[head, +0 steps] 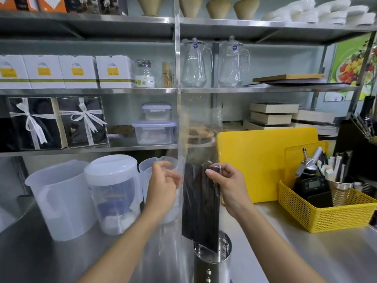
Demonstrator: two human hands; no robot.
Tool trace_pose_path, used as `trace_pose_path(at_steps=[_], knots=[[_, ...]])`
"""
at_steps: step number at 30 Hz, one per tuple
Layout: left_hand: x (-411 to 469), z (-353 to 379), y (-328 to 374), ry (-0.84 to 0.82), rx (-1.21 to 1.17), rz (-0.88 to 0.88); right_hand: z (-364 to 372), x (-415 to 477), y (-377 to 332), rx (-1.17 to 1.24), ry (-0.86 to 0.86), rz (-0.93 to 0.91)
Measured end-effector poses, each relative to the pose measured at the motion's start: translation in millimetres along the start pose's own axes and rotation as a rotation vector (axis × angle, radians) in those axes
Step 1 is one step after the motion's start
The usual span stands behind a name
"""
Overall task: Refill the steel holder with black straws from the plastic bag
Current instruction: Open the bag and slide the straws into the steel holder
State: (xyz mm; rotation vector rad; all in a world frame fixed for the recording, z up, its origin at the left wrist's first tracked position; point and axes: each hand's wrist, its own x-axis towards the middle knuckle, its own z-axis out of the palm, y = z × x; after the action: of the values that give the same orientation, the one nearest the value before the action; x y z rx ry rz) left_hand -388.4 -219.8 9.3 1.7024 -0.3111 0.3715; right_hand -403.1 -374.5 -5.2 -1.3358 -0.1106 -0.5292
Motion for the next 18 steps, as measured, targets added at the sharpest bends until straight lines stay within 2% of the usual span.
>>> trace_pose_path(at_steps=[2, 4, 8, 10, 14, 16, 18], knots=[[5.0, -3.2, 1.2, 0.036, -0.041, -0.083, -8.7, 2.5, -0.9, 0.007, 0.041, 0.021], [8.1, -6.7, 1.8, 0.004, -0.066, -0.126, -16.7, 4.5, -2.3, 0.022, 0.069, 0.047], [15.1, -7.5, -1.1, -0.054, 0.135, -0.125, -31.4, 7.9, -1.0, 0.053, 0.122, 0.099], [17.1, -7.5, 2.0, -0.140, 0.138, -0.209, -37.7, 8.6, 1.4, 0.046, 0.149, 0.136], [14.3, -8.7, 6.6, -0.352, 0.203, -0.291, -45.4, 8.6, 7.4, -0.024, 0.142, 0.227], [12.5, -5.8, 7.3, -0.375, 0.190, -0.295, -47.2, 10.5, 11.6, -0.073, 0.125, 0.267], [13.8, -3.5, 7.0, -0.356, 0.103, -0.338, -48.5, 12.5, 16.4, -0.242, 0.121, 0.289]])
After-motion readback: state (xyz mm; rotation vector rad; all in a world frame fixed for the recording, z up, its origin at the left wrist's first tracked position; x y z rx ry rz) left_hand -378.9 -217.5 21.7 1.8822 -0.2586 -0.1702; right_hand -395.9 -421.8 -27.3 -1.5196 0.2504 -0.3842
